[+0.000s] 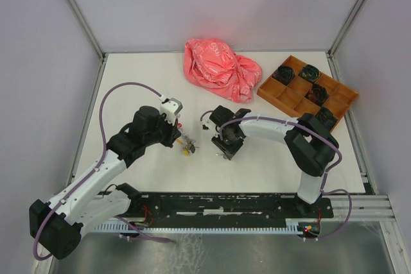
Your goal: Put the keys on the keyring
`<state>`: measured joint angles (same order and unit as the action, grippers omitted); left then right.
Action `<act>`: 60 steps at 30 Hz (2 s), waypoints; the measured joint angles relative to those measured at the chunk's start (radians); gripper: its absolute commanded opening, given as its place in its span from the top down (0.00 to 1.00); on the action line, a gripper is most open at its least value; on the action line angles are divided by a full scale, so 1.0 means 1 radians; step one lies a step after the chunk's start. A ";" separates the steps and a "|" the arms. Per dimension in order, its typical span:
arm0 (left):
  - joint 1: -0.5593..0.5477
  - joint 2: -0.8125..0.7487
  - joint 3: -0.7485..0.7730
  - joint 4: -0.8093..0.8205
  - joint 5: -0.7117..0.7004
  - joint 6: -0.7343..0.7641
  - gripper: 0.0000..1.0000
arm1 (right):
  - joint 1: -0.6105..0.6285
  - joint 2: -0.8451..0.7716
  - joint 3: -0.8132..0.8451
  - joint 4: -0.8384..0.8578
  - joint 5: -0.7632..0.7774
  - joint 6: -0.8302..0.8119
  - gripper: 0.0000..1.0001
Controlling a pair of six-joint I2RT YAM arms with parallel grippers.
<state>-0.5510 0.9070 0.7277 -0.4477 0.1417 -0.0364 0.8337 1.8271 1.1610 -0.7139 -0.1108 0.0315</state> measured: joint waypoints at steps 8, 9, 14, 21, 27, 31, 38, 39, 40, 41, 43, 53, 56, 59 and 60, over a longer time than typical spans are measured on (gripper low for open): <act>0.000 0.000 0.000 0.000 0.000 0.000 0.97 | 0.001 0.002 0.002 0.011 0.003 -0.003 0.91; 0.000 0.000 0.000 0.000 0.000 0.000 0.97 | 0.002 0.002 0.002 0.011 0.002 -0.003 0.94; 0.000 0.000 0.000 0.000 0.000 0.000 0.97 | 0.002 -0.003 0.002 0.032 -0.012 0.009 1.00; 0.000 0.000 0.000 0.000 0.000 0.000 0.97 | 0.002 -0.081 -0.087 0.182 -0.018 0.053 1.00; 0.002 0.000 0.000 0.000 0.000 0.000 0.97 | 0.002 -0.152 -0.247 0.408 -0.006 0.107 0.97; 0.002 0.000 0.000 0.000 0.000 0.000 0.97 | 0.002 -0.175 -0.303 0.512 0.005 0.142 0.90; 0.006 0.000 0.000 0.000 0.001 0.000 0.97 | 0.002 -0.200 -0.341 0.563 0.008 0.175 0.67; 0.006 0.000 0.000 0.000 0.001 0.000 0.97 | 0.002 -0.205 -0.344 0.562 0.008 0.176 0.64; 0.006 0.000 0.000 0.000 0.001 0.000 0.97 | 0.002 -0.210 -0.349 0.562 0.010 0.179 0.62; 0.006 0.000 0.000 0.000 0.001 0.000 0.97 | 0.002 -0.219 -0.357 0.565 0.015 0.183 0.60; 0.006 0.000 0.000 0.000 0.001 0.000 0.97 | 0.002 -0.238 -0.374 0.568 0.024 0.191 0.59; 0.013 -0.004 0.000 0.000 0.004 0.000 0.97 | 0.002 -0.338 -0.454 0.692 0.015 0.165 0.53; 0.018 -0.005 0.000 0.000 0.013 0.000 0.97 | 0.002 -0.336 -0.457 0.722 0.003 0.140 0.56; 0.019 -0.009 0.000 0.000 0.019 0.000 0.97 | 0.002 -0.320 -0.457 0.756 -0.004 0.123 0.60; 0.019 -0.011 0.000 0.000 0.019 0.000 0.97 | 0.002 -0.312 -0.457 0.764 -0.005 0.120 0.62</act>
<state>-0.5316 0.8955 0.7277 -0.4473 0.1604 -0.0368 0.8360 1.5146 0.7036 0.0498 -0.1154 0.1516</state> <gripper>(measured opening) 0.043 0.431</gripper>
